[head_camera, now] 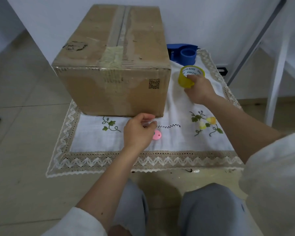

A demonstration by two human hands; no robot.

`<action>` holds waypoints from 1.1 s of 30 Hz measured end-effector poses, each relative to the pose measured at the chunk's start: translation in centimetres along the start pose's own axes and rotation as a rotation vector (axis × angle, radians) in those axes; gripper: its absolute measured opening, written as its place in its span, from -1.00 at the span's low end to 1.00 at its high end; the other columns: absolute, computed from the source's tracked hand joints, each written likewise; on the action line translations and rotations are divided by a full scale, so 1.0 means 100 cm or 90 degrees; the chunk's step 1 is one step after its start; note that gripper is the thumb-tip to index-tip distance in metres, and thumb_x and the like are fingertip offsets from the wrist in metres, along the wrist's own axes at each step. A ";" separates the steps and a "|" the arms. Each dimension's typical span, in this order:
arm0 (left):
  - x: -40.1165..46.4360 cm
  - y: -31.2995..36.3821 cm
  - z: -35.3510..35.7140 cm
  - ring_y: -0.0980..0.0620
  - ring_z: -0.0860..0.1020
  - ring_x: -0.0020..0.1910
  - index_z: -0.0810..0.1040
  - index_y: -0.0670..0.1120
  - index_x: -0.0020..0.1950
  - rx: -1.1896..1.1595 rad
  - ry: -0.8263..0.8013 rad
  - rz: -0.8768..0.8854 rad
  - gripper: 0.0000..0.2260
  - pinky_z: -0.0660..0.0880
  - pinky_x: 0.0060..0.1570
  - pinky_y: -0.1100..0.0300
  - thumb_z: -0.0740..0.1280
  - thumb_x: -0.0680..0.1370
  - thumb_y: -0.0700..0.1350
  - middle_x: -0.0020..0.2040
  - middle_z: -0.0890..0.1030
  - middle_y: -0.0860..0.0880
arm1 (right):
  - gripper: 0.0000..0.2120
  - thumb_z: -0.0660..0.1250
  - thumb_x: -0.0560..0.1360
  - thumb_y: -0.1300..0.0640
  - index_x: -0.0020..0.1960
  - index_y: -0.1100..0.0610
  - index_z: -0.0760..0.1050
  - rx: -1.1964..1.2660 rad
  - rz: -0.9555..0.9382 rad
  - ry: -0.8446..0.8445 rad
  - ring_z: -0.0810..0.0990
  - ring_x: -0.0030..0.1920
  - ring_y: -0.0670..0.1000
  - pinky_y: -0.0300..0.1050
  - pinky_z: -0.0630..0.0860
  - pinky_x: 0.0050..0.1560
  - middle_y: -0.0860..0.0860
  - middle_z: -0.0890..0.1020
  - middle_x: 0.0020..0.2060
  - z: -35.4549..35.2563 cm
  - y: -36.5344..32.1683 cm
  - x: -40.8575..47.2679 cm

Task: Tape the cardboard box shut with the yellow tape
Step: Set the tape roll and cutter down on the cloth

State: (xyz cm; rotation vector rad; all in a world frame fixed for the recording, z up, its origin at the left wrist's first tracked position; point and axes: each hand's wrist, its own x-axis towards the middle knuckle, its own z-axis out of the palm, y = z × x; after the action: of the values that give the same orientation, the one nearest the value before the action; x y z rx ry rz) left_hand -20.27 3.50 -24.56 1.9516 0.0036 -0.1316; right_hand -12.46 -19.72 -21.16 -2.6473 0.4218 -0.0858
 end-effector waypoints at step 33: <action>-0.026 -0.033 -0.036 0.09 -0.05 0.58 0.19 0.11 0.54 0.398 -0.140 0.062 -0.12 -0.17 0.52 0.04 0.43 0.31 0.34 0.61 0.04 0.06 | -0.64 0.48 0.33 -0.07 0.08 0.04 0.64 -0.012 -0.169 -0.147 0.60 -0.03 0.03 -0.09 0.54 -0.03 0.03 0.65 0.00 0.051 -0.060 -0.144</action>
State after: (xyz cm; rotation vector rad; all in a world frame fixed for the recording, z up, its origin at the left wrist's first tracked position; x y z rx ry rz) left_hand -22.79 8.21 -26.02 2.5437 -0.3108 -0.3101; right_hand -23.80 -8.06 -22.90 -2.6769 -0.0054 0.1418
